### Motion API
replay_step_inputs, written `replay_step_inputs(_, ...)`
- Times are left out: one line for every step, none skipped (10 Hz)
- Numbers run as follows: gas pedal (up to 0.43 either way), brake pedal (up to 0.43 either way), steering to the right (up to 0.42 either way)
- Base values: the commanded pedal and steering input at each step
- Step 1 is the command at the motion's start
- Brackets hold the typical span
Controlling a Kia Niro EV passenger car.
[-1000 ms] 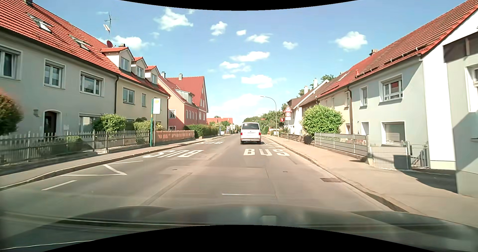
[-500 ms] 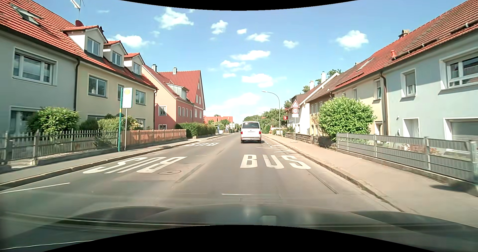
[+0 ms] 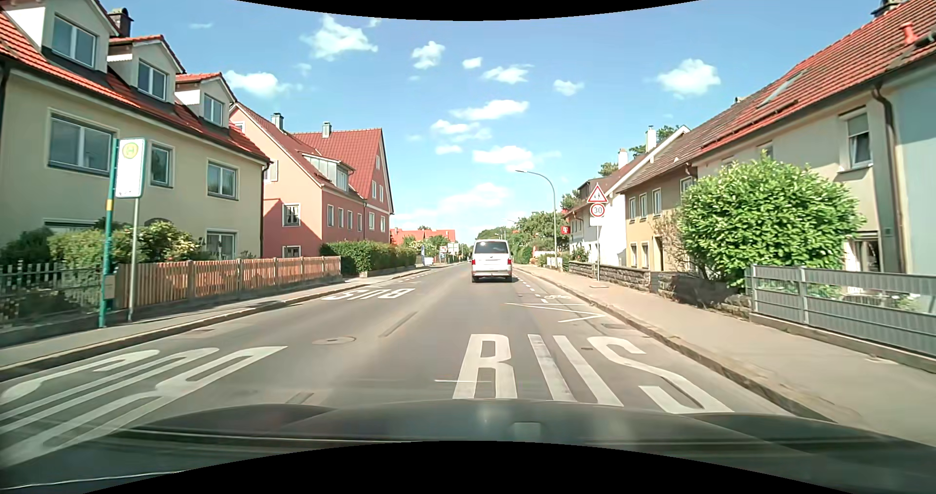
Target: Follow the waypoints while adhering to traffic rules and regulations
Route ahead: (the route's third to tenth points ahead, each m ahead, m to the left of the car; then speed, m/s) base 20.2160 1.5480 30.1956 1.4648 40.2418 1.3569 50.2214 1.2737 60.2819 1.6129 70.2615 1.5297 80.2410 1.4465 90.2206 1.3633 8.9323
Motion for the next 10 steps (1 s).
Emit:
replay_step_inputs(0.13,0.006,-0.004)
replay_step_inputs(0.13,0.006,-0.004)
replay_step_inputs(0.11,0.006,-0.003)
replay_step_inputs(0.098,0.006,-0.004)
replay_step_inputs(0.098,0.006,-0.004)
replay_step_inputs(0.098,0.006,-0.004)
replay_step_inputs(0.098,0.006,-0.004)
replay_step_inputs(0.098,0.006,-0.004)
replay_step_inputs(0.098,0.006,-0.004)
replay_step_inputs(0.098,0.006,-0.003)
